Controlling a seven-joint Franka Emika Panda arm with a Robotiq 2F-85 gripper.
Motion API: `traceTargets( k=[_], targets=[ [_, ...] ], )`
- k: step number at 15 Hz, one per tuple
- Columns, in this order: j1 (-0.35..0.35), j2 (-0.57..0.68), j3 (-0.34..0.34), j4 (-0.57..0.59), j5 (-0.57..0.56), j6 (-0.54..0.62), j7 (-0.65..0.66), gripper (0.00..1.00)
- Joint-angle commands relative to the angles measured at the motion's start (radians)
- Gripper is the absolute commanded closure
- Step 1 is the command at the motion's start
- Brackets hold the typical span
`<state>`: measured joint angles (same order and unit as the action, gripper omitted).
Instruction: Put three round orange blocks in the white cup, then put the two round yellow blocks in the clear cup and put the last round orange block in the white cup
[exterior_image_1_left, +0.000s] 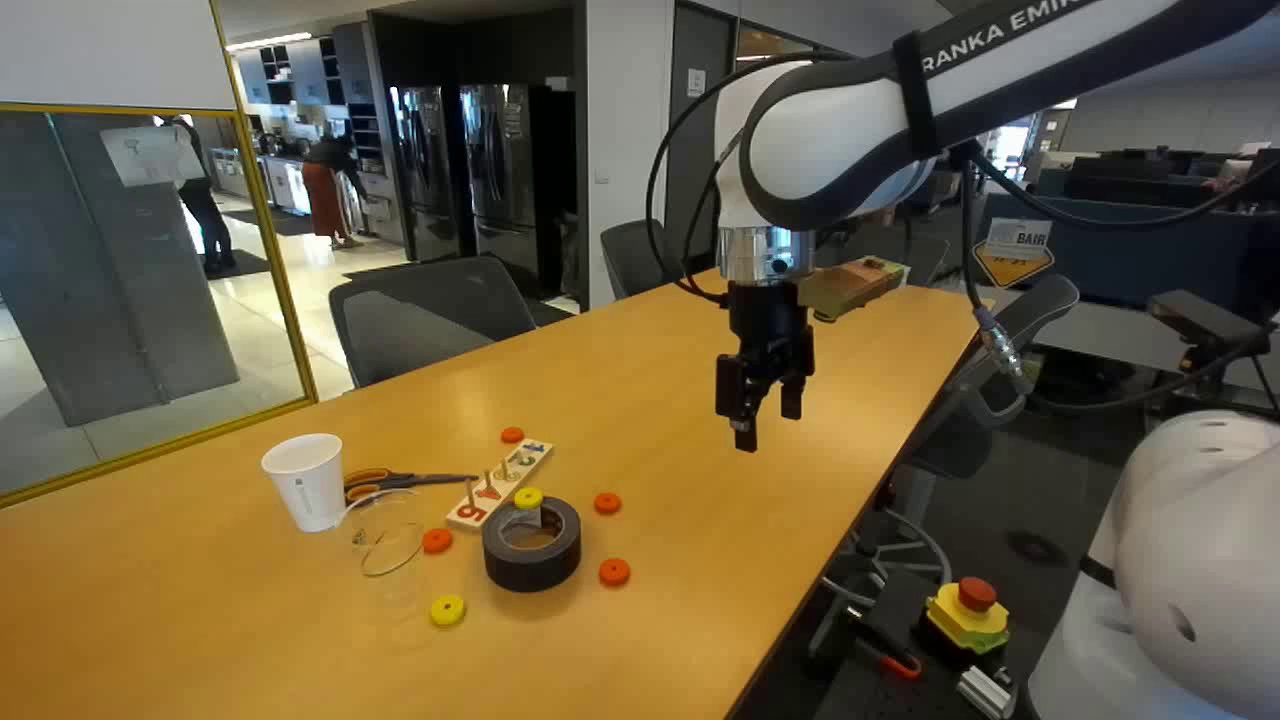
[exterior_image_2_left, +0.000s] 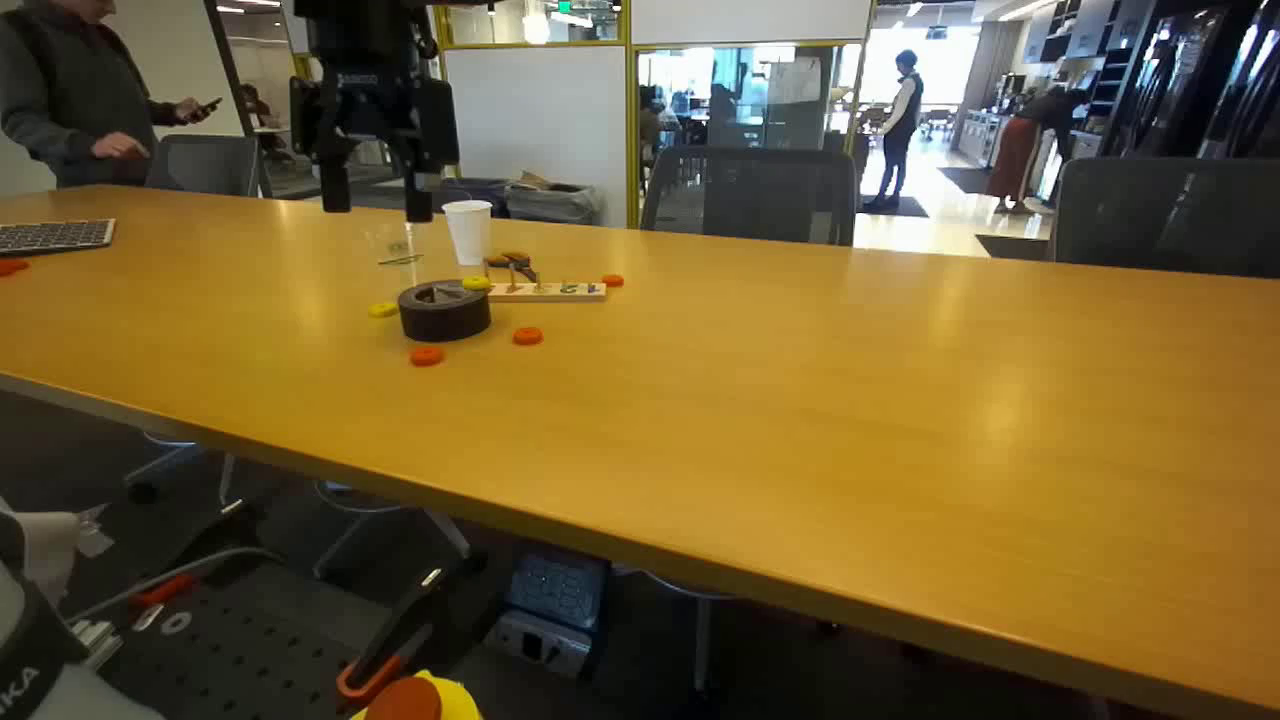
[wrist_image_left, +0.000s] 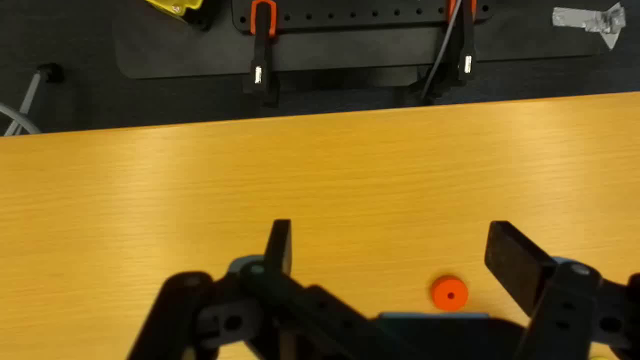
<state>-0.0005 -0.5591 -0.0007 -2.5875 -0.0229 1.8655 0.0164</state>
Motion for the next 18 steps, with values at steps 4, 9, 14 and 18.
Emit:
traceTargets(
  k=[4,9,14,18],
  targets=[
    [-0.002,0.000,0.002,0.006,0.001,-0.001,-0.001,0.00],
    [0.005,0.006,0.000,0.000,0.008,0.027,-0.009,0.00],
    [0.018,0.169,0.024,-0.018,0.031,0.334,0.034,0.00],
    [0.010,0.355,0.060,0.012,-0.009,0.548,0.098,0.00]
  ],
)
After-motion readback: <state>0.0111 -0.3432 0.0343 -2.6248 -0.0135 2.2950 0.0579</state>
